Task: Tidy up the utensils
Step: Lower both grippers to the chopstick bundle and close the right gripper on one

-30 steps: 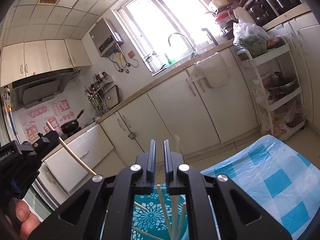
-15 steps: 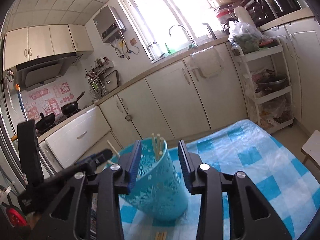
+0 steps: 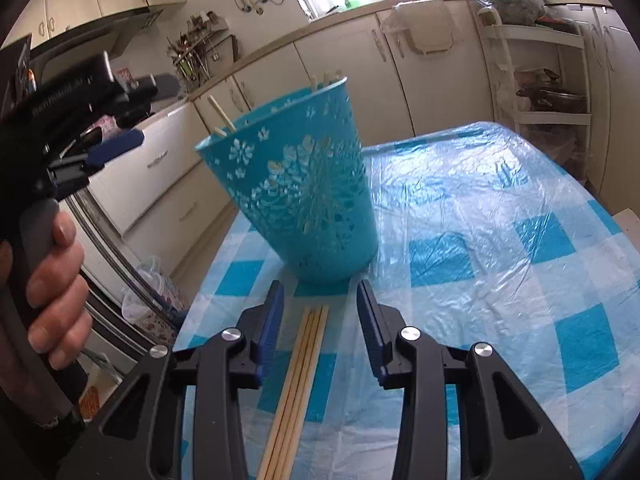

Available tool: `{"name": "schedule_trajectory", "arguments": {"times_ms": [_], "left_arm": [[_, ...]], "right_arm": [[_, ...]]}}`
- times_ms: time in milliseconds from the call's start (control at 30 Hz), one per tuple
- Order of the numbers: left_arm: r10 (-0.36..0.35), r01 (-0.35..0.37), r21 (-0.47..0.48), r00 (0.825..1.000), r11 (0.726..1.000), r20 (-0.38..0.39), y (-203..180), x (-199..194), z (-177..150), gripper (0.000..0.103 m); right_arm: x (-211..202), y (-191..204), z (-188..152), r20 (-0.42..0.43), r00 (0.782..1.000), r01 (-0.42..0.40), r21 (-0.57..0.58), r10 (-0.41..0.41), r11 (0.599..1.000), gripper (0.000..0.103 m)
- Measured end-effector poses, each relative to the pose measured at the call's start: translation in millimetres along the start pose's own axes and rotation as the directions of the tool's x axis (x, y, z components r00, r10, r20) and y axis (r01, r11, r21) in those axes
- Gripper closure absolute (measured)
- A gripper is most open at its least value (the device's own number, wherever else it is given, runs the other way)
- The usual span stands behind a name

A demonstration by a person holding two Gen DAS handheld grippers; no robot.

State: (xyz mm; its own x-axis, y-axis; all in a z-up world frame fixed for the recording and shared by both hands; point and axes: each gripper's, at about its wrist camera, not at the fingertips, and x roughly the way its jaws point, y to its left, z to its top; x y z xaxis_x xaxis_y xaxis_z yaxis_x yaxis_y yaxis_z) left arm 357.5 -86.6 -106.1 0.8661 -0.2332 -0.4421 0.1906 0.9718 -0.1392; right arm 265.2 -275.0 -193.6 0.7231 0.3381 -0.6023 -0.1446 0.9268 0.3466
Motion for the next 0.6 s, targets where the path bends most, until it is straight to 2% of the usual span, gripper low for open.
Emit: {"name": "schedule_trajectory", "arguments": {"times_ms": [167, 433, 533, 600], "left_arm": [[0.014, -0.014, 0.01, 0.999, 1.0, -0.037, 4.5, -6.6, -10.3, 0.027], [0.028, -0.032, -0.025, 0.991, 0.999, -0.127, 22.6, -6.0, -34.0, 0.021], [0.032, -0.045, -0.063, 0.979, 0.997, -0.2, 35.6, 1.5, -52.8, 0.021], [0.039, -0.06, -0.072, 0.965, 0.996, -0.259, 42.5, 8.3, -69.5, 0.021]], "right_arm": [[13.4, 2.7, -15.3, -0.089, 0.995, 0.034, -0.029, -0.036, 0.999, 0.076], [29.1, 6.7, -31.0, -0.175, 0.981, 0.076, -0.072, -0.088, 0.994, 0.08], [31.3, 8.7, -35.4, -0.184, 0.977, 0.094, -0.1, -0.111, 0.991, 0.082], [31.4, 9.9, -36.2, -0.188, 0.975, 0.1, -0.107, -0.119, 0.989, 0.084]]}}
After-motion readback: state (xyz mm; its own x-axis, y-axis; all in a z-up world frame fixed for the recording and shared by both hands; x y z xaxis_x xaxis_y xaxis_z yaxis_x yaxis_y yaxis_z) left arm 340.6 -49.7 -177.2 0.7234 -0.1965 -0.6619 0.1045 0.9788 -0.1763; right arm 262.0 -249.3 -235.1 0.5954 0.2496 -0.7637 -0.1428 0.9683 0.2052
